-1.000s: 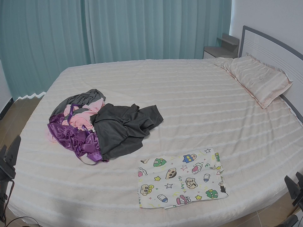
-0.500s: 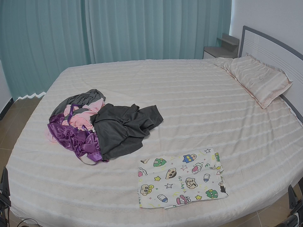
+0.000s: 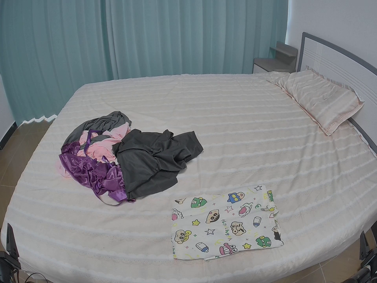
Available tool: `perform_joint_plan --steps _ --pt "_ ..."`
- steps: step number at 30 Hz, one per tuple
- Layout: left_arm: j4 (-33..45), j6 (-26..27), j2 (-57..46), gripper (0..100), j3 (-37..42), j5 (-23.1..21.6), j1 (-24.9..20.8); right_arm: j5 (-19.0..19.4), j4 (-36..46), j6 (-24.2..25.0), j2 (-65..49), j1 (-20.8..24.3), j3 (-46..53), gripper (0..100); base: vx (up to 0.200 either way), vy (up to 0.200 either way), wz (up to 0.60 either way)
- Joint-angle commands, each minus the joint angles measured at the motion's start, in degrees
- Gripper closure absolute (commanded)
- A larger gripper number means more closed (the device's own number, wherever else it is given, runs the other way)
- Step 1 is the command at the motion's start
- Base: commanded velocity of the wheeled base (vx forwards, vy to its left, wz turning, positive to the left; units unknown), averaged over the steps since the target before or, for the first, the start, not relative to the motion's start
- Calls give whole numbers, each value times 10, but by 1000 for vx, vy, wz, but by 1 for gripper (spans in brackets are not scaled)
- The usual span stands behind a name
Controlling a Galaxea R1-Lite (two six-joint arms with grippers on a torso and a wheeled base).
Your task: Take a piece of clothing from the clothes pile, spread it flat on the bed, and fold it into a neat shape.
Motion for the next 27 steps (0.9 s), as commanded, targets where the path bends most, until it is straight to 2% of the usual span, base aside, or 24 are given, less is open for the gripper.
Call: perform_joint_plan --steps 1,3,4,6,12,21,27 --pt "-4 2 -15 0 32 -7 2 62 -17 -8 -32 18 14 0 0 0 0" --pt "-11 3 -15 0 47 -12 2 79 -43 -9 -32 18 25 0 0 0 0" --pt "-31 2 -15 0 54 -21 2 91 -87 -8 -32 18 44 0 0 0 0" --pt "-43 2 -15 0 56 -35 2 98 -123 -8 -32 18 57 0 0 0 0" --pt "-42 2 -15 0 56 -64 2 125 -124 -9 -32 18 58 0 0 0 0" --pt "-39 -3 -15 0 56 -151 2 188 -124 9 -32 18 59 0 0 0 0" --pt "-38 -3 -15 0 56 -201 2 181 -104 7 -32 18 66 0 0 0 0"
